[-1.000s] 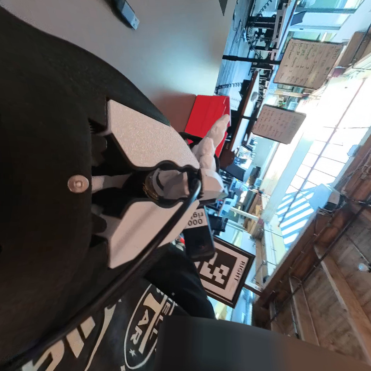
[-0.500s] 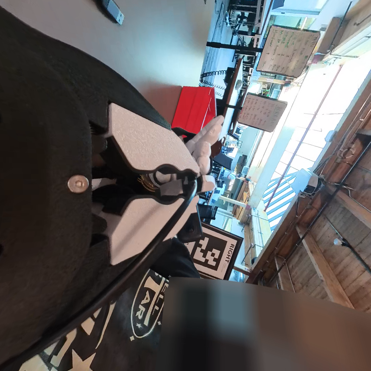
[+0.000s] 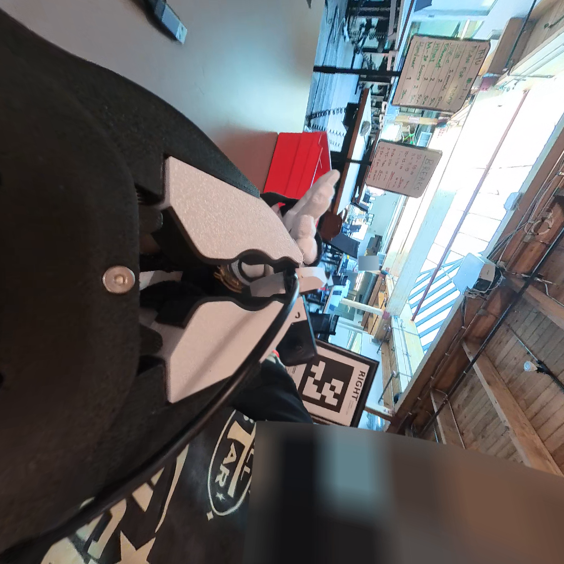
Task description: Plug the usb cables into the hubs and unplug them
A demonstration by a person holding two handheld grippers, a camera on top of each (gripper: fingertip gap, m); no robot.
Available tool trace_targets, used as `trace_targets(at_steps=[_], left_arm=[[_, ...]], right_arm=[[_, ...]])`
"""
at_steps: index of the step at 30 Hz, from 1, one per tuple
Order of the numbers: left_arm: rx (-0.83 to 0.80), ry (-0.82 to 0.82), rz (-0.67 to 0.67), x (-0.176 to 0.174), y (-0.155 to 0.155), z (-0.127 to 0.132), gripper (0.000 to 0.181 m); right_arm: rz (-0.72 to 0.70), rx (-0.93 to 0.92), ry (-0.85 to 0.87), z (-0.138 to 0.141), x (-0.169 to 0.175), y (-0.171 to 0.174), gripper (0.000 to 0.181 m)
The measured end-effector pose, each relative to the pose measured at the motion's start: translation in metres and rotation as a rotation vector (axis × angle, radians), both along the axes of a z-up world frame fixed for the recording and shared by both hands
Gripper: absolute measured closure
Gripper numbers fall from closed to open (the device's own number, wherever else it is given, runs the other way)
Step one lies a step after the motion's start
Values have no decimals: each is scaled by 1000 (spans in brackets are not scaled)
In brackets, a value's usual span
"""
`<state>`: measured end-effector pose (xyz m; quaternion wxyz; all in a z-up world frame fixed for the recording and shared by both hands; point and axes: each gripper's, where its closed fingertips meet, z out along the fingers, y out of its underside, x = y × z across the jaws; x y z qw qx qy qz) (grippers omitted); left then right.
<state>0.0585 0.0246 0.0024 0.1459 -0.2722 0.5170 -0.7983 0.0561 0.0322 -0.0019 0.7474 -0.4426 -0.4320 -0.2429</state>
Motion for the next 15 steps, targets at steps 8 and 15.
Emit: trace_targets(at_steps=[8, 15], left_arm=[[4, -109, 527, 9, 68, 14, 166], [-149, -209, 524, -8, 84, 30, 166]], right_arm=[[17, -942, 581, -90, 35, 28, 135], [-277, -1431, 478, -180, 34, 16, 113]])
